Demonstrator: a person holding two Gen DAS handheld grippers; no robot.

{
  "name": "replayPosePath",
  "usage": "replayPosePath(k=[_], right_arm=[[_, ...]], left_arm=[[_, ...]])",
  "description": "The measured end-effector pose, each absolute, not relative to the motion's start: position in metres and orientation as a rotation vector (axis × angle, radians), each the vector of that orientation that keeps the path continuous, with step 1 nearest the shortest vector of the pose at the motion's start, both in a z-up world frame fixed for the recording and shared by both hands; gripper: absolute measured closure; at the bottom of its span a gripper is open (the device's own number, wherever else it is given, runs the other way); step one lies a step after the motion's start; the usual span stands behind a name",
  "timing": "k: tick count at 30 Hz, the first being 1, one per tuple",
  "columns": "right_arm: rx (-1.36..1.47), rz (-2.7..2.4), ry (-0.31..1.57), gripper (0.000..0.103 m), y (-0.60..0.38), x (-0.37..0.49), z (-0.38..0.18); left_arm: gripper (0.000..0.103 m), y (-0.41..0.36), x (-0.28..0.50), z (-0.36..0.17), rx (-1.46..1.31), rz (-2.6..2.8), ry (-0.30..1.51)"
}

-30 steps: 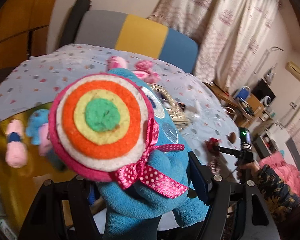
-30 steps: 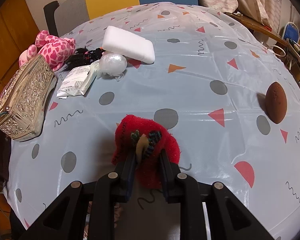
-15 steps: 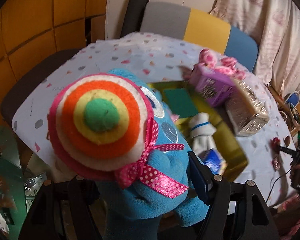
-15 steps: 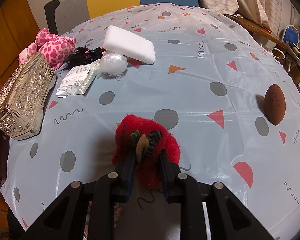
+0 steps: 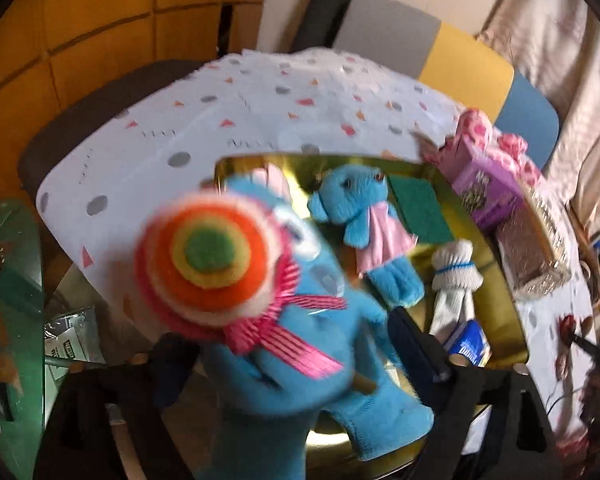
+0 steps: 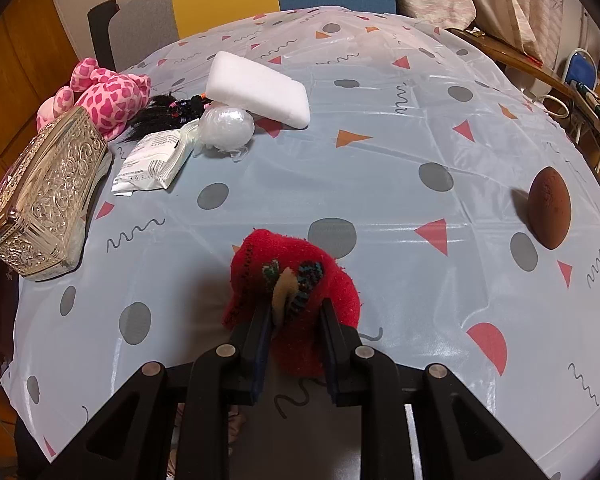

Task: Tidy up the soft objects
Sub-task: 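Lower the blue plush monster into the gold tray and open the left gripper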

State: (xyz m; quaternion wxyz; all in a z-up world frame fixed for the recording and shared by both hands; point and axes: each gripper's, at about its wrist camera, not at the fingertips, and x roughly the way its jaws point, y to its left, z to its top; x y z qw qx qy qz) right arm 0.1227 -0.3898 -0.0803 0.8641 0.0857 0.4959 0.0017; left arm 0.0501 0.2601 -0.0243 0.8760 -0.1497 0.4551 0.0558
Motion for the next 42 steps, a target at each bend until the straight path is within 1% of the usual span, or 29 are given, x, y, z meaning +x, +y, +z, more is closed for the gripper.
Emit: replayPosePath(k=[6, 9, 14, 17, 22, 27, 35, 37, 42], right_arm=[[0.173, -0.001, 1.040, 0.082, -0.389, 0.122, -0.080], [0.167, -0.002, 1.040, 0.082, -0.388, 0.122, -0.080], [0.164, -0.004, 1.041, 0.082, -0.389, 0.122, -0.080], [0.162, -0.009, 1.040, 0.082, -0.388, 0.122, -0.080], [0.161, -0.016, 1.040, 0.082, -0.387, 0.122, -0.080], [0.147, -0.029, 1.036, 0.082, -0.385, 0.122, -0.080], [0.119, -0.079, 1.027, 0.082, -0.379, 0.119, -0.079], [0.122, -0.098, 1.029, 0.082, -0.378, 0.119, -0.079], [0.131, -0.146, 1.042, 0.082, -0.374, 0.119, -0.078]], left_arm=[[0.005, 0.248, 0.061, -0.009, -0.265, 0.122, 0.882], [0.005, 0.251, 0.059, 0.001, -0.304, 0.140, 0.812], [0.006, 0.240, 0.081, -0.023, -0.307, 0.174, 0.824], [0.006, 0.223, 0.089, -0.022, -0.290, 0.118, 0.808], [0.006, 0.209, 0.101, -0.022, -0.264, 0.129, 0.836], [0.005, 0.207, 0.086, -0.016, -0.266, 0.210, 0.836], [0.005, 0.196, 0.051, 0.004, -0.284, 0.238, 0.769], [0.002, 0.192, 0.043, 0.010, -0.285, 0.231, 0.748], [0.001, 0.179, 0.031, 0.025, -0.232, 0.211, 0.702]])
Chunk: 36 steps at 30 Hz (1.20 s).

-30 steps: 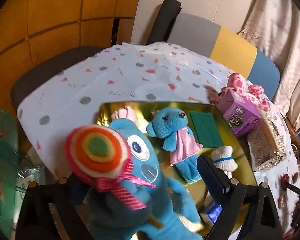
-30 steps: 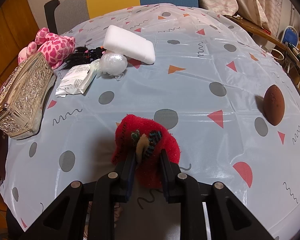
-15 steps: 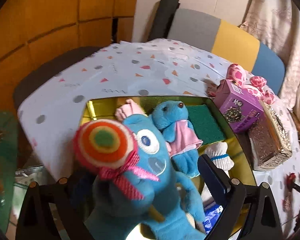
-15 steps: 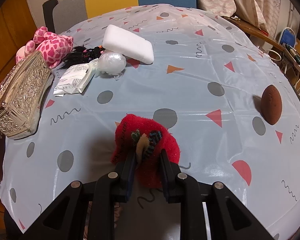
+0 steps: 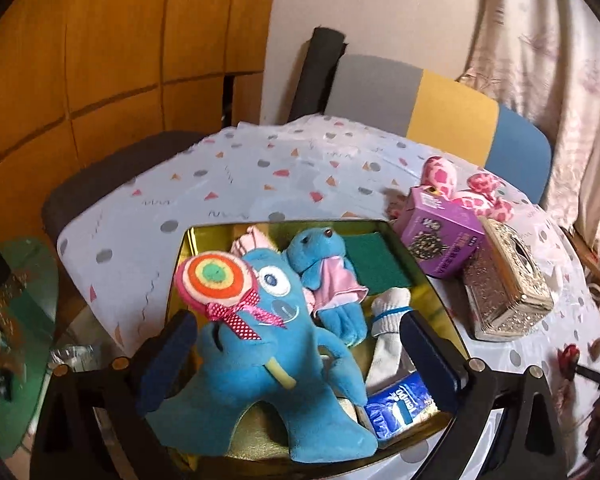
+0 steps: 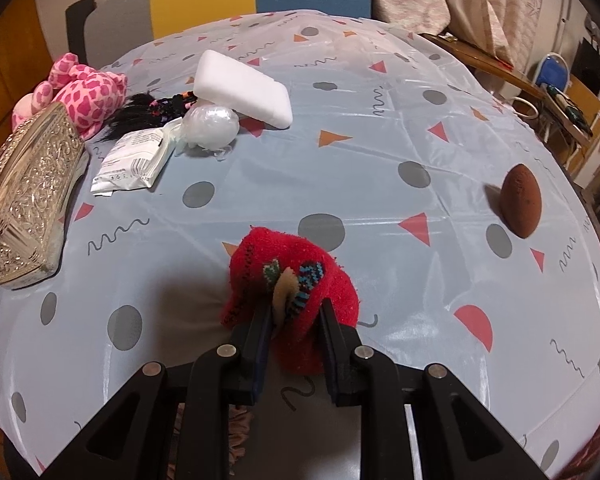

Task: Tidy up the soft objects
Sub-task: 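Lower the blue plush monster into the gold tray and open the left gripper, then carry the red plush toy into the gold tray and open the right gripper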

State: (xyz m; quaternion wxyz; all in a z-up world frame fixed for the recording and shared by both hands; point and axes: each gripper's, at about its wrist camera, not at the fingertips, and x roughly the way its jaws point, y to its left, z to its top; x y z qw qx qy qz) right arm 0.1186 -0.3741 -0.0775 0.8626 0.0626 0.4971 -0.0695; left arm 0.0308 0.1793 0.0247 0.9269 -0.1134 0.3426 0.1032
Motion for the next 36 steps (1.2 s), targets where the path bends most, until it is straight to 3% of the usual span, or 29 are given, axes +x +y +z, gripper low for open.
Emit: replayPosePath(k=[21, 36], right_arm=[[0.202, -0.125, 1.107, 0.083, -0.346, 0.108, -0.065], [0.086, 0.143, 0.916, 0.083, -0.238, 0.075, 0.006]], left_arm=[[0.000, 0.173, 0.010, 0.020, -0.227, 0.167, 0.687], [0.000, 0.182, 0.004, 0.007, -0.258, 0.168, 0.709]])
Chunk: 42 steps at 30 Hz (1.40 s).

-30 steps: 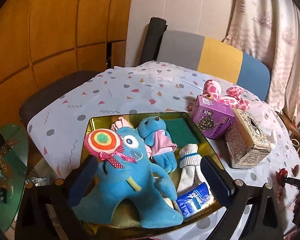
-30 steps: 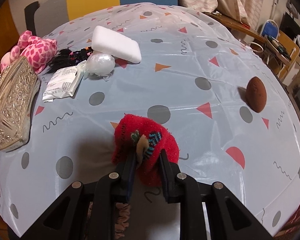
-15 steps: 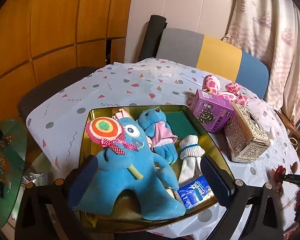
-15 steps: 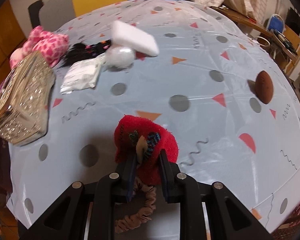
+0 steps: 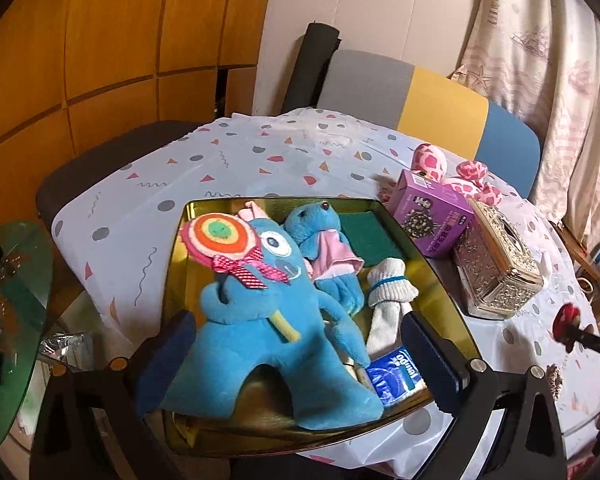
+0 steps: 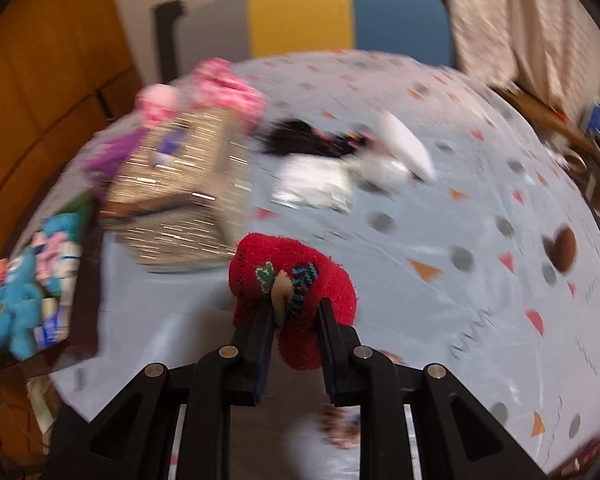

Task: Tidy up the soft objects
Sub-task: 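Carry the red plush toy into the gold tray and open the right gripper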

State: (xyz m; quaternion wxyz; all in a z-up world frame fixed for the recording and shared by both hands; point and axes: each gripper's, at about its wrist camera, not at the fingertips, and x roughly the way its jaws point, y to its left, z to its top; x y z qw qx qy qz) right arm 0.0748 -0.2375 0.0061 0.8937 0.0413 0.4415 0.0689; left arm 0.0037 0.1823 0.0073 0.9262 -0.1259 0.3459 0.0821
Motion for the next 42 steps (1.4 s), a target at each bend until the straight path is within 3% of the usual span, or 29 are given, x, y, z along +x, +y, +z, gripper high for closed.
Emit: replayPosePath(k=[7, 15, 23, 33, 42], right_arm=[[-0.028, 0.431, 0.808, 0.083, -0.141, 0.065, 0.046], [-0.065, 0.680, 0.846, 0.083, -0.044, 0.066, 0.043], [-0.202, 0.750, 1.040, 0.080, 0.046, 0.090, -0.026], [-0.136, 0.736, 1.023, 0.046, 0.046, 0.097, -0.030], [-0.111, 0.696, 0.888, 0.045, 0.020, 0.076, 0.002]], left_arm=[[0.000, 0.208, -0.002, 0.008, -0.313, 0.228, 0.690], [0.000, 0.223, -0.010, 0.013, -0.316, 0.278, 0.665], [0.000, 0.226, -0.008, 0.011, -0.325, 0.274, 0.674], [0.000, 0.222, -0.004, 0.009, -0.303, 0.270, 0.690], [0.000, 0.208, -0.006, 0.020, -0.271, 0.231, 0.667]])
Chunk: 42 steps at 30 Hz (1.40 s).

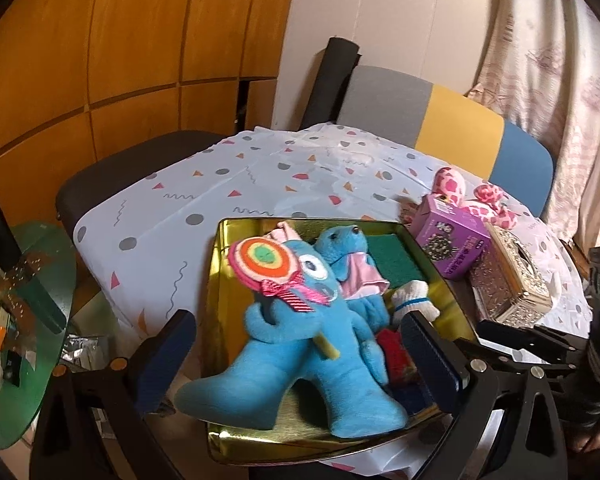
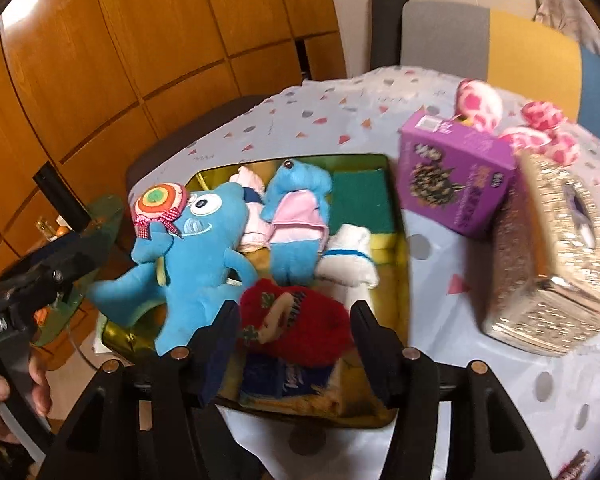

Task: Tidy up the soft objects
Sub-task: 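Carry the red plush toy into the gold tray and open the right gripper, then reach the left gripper to the white foam block and grasp it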

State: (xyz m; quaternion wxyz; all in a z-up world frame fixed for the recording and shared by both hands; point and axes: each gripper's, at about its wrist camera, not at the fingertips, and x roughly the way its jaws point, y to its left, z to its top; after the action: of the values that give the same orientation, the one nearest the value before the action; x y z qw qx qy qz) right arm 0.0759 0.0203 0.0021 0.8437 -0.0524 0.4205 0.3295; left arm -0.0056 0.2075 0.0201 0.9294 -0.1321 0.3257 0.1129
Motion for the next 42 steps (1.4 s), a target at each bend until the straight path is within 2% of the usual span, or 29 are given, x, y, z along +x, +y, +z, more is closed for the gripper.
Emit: replayPosePath(k=[15, 33, 36, 40, 42], right_arm=[[-0.065, 0.501, 0.809, 0.045, -0.090, 0.051, 0.020], [0.095, -0.052, 0.874, 0.045, -0.329, 0.069, 0.004], [0.149, -0.180, 0.863, 0.045, -0.376, 0.070, -0.004], [0.340, -0.346, 0.863, 0.045, -0.433, 0.060, -0.025], [0.422, -0.381, 0.880, 0.045, -0.447, 0.059, -0.029]], left_arm=[[0.000, 0.145, 0.003, 0.033, -0.178, 0.075, 0.679], [0.002, 0.047, 0.030, 0.052, -0.066, -0.218, 0.693], [0.004, 0.018, 0.035, 0.058, -0.021, -0.293, 0.684], [0.017, -0.026, 0.047, 0.061, 0.031, -0.400, 0.695], [0.020, -0.047, 0.055, 0.062, 0.042, -0.456, 0.712]])
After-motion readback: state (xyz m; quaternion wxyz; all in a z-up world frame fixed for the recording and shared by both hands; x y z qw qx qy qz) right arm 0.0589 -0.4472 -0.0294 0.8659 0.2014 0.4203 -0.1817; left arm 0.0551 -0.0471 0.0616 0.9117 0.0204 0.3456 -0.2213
